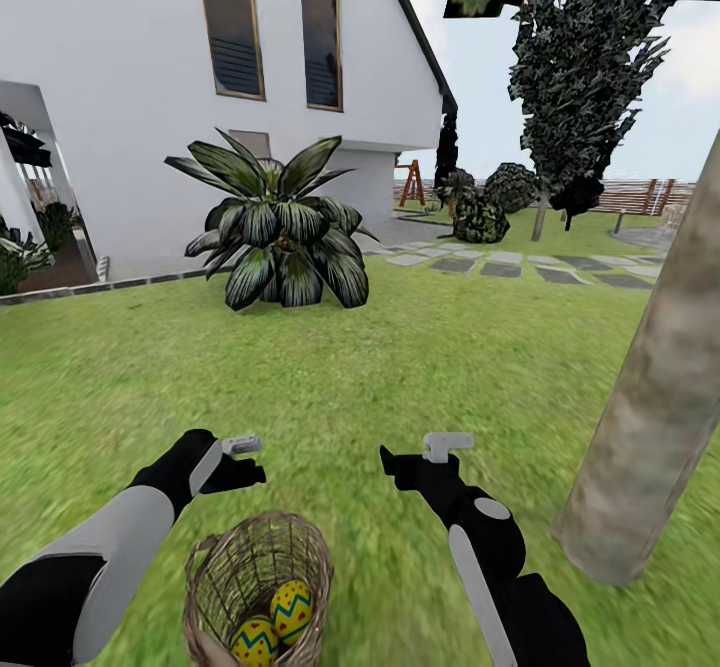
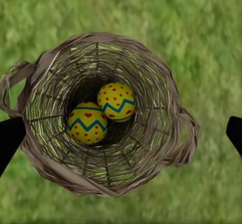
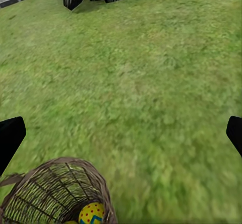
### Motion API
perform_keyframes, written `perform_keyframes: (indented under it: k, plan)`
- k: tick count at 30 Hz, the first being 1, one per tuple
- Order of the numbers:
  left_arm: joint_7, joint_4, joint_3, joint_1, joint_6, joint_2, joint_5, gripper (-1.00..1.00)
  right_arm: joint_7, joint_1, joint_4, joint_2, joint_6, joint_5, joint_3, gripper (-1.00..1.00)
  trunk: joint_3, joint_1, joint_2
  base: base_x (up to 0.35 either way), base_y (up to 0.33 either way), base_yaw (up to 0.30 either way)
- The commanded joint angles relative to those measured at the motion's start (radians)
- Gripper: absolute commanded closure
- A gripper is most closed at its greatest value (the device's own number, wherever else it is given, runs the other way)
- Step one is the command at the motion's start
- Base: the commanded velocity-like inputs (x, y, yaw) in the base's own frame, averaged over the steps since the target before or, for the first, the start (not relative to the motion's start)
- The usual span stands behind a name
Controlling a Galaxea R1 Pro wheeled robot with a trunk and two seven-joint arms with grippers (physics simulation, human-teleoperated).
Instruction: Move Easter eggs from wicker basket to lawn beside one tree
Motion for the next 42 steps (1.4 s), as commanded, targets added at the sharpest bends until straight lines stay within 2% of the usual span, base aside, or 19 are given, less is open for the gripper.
perform_keyframes:
  k: [1, 13, 18, 24, 42]
  plan:
    - [-0.002, -0.001, 0.0, -0.001, 0.005, 0.0, 0.002, -1.0, -0.01, -0.001, -0.001, 0.0, 0.004, -0.01, 0.001, -1.0, -0.004, 0.004, -0.008, 0.0, 0.0, 0.0]
    - [0.0, 0.0, -0.001, 0.0, -0.01, 0.003, -0.001, -1.0, -0.01, 0.0, -0.001, -0.001, 0.004, -0.011, 0.001, -1.0, -0.042, 0.05, -0.092, 0.0, 0.0, 0.0]
    - [0.001, 0.008, 0.0, 0.0, -0.029, 0.022, 0.0, -1.0, -0.01, 0.0, -0.001, -0.002, 0.004, -0.011, 0.0, -1.0, -0.058, 0.069, -0.127, 0.0, 0.0, 0.0]
    - [0.002, 0.012, 0.0, 0.0, -0.033, 0.027, -0.001, -1.0, -0.01, -0.001, -0.001, -0.001, 0.007, -0.01, -0.001, -1.0, -0.076, 0.092, -0.169, 0.0, 0.0, 0.0]
    - [0.007, 0.016, 0.0, 0.0, -0.034, 0.027, -0.007, -1.0, -0.01, 0.0, -0.001, -0.002, 0.005, -0.01, -0.002, -1.0, -0.133, 0.161, -0.295, 0.0, 0.0, 0.0]
